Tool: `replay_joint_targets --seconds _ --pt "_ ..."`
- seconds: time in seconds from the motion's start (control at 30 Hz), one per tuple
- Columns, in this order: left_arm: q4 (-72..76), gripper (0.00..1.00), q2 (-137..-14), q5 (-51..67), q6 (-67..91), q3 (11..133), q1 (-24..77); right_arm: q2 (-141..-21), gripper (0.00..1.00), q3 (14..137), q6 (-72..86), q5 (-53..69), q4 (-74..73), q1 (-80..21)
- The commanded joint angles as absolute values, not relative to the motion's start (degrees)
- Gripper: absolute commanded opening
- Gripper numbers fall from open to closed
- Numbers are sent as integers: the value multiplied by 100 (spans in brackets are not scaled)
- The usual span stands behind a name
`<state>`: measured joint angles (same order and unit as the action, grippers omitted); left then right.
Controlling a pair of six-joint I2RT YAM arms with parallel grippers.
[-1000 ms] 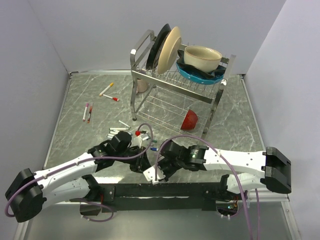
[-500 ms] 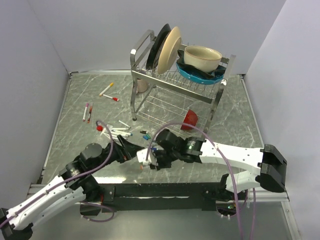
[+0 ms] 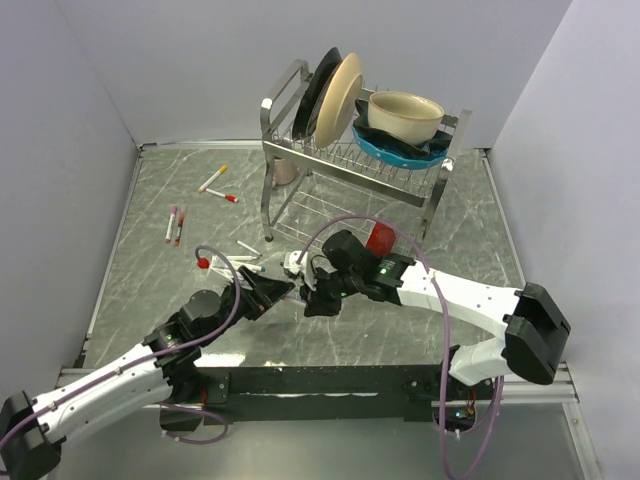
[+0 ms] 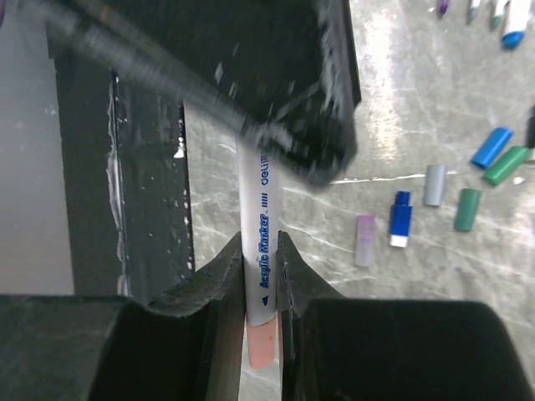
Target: Open the pen caps
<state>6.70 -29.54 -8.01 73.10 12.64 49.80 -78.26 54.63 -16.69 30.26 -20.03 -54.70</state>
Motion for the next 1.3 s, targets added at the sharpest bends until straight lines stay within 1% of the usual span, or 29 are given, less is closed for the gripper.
replay_joint_targets --seconds 0.0,0.03,0.17,0.23,0.4,0.47,0.73,0.83,0.87,0.93,1.03,1.07,1.1,1.13,1.17,1.23,1.27 --pt "1450 76 -3312 -1221 7207 1573 5229 -7910 1 5731 -1108 3164 -1644 -5379" --pt "1511 74 -3374 -1265 7207 1573 5273 -7919 1 5722 -1003 3190 -1600 -5309" --pt "1529 61 -3568 -1669 7154 1652 5598 -7998 3 5704 -757 3305 -1486 -5134" --pt "1521 58 -3656 -1949 7119 1696 5800 -8042 3 5704 -625 3348 -1424 -5080" --pt "1406 55 -4033 -2337 7040 1977 6143 -8077 4 5695 -519 3471 -1389 -4975" --pt "1380 53 -4165 -2486 7005 2108 6257 -8077 4 5695 -518 3533 -1380 -4975" --pt "1082 49 -4623 -3181 6899 2505 6583 -8033 4 5695 -519 3770 -1397 -4878" --pt "1116 43 -4623 -3340 6934 2505 6636 -8007 5 5695 -519 3797 -1398 -4860" --pt "1186 39 -4614 -3340 6935 2453 6644 -8016 5 5695 -519 3806 -1406 -4843" --pt "1335 35 -4632 -3270 6900 2408 6653 -8007 6 5695 -510 3815 -1398 -4825" --pt "1353 24 -4711 -3156 6847 2434 6653 -8016 7 5695 -518 3841 -1406 -4808" --pt "1354 11 -4737 -3138 6821 2452 6653 -8016 10 5704 -545 3876 -1424 -4799" --pt "1319 1 -4729 -3138 6846 2461 6653 -8016 11 5730 -580 3902 -1450 -4790" --pt "1240 1 -4702 -3225 6899 2478 6653 -8033 14 5757 -711 3920 -1555 -4781" --pt "987 1 -4667 -3313 6952 2496 6653 -8033 21 5774 -782 4007 -1608 -4773" --pt "687 1 -4422 -3541 7171 2505 6653 -8042 28 5818 -1053 4086 -1800 -4755" --pt "564 1 -4308 -3777 7259 2470 6645 -8042 34 5836 -1116 4113 -1845 -4755"
